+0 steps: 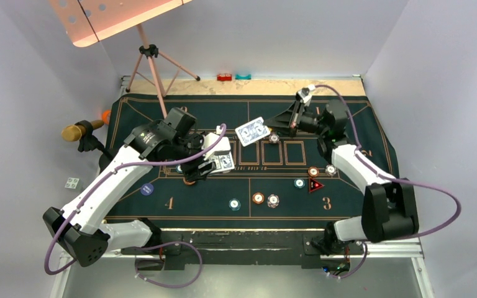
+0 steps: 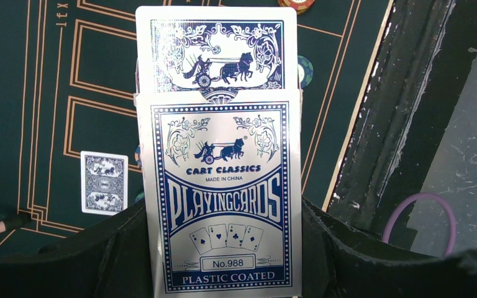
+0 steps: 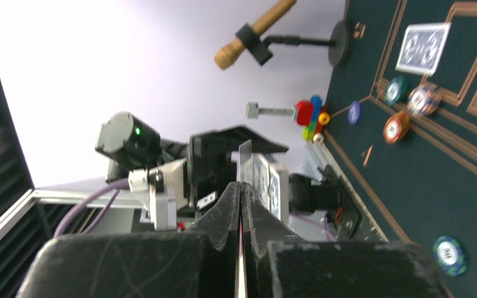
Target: Distribute texas hold em gaming equipment
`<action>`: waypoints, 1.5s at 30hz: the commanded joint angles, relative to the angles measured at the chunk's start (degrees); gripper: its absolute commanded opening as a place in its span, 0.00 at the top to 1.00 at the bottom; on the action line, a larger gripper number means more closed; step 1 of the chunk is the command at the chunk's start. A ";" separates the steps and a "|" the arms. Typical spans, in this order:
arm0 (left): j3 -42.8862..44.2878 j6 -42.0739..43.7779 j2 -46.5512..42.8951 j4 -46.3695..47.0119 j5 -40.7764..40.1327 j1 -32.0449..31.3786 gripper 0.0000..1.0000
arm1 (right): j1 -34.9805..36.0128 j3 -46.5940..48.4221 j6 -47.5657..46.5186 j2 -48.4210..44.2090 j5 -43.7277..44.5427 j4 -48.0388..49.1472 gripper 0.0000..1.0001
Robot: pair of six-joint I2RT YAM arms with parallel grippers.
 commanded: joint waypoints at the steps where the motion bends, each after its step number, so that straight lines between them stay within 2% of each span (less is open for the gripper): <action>1: 0.87 -0.56 -1.33 1.60 1.55 0.19 1.00 | -4.45 9.78 -9.15 6.06 0.82 -5.77 1.00; 3: 1.02 -0.69 -1.41 1.48 1.99 0.17 1.00 | -5.74 14.31 -12.65 11.11 2.09 -9.86 1.00; 8: 1.02 -0.67 -1.81 1.19 2.23 0.18 1.00 | -6.99 21.65 -15.69 22.22 11.25 -8.90 1.00; 11: 0.83 -0.57 -2.41 0.71 2.23 0.18 1.00 | -8.07 28.00 -21.58 29.17 15.56 -17.64 1.00; 19: 0.58 -0.65 -3.25 0.98 2.75 0.15 1.00 | -11.49 37.34 -28.78 39.04 24.45 -25.27 1.00; 25: 0.33 -0.56 -3.53 0.93 2.63 0.15 1.00 | -12.35 40.92 -30.84 42.27 31.29 -31.17 1.00; 28: 0.15 -0.48 -3.72 0.77 2.63 0.13 1.00 | -12.27 40.73 -32.33 42.24 38.89 -33.44 1.00; 36: -0.03 -0.34 -3.85 0.80 2.58 0.13 1.00 | -11.41 42.30 -34.79 43.82 43.81 -41.13 1.00; 39: -0.03 -0.38 -3.82 0.76 2.67 0.17 1.00 | -10.70 43.88 -36.59 44.15 45.11 -43.95 0.83; 45: -0.03 -0.39 -4.10 0.37 2.67 0.16 1.00 | -10.18 43.54 -38.38 41.27 48.74 -46.28 0.61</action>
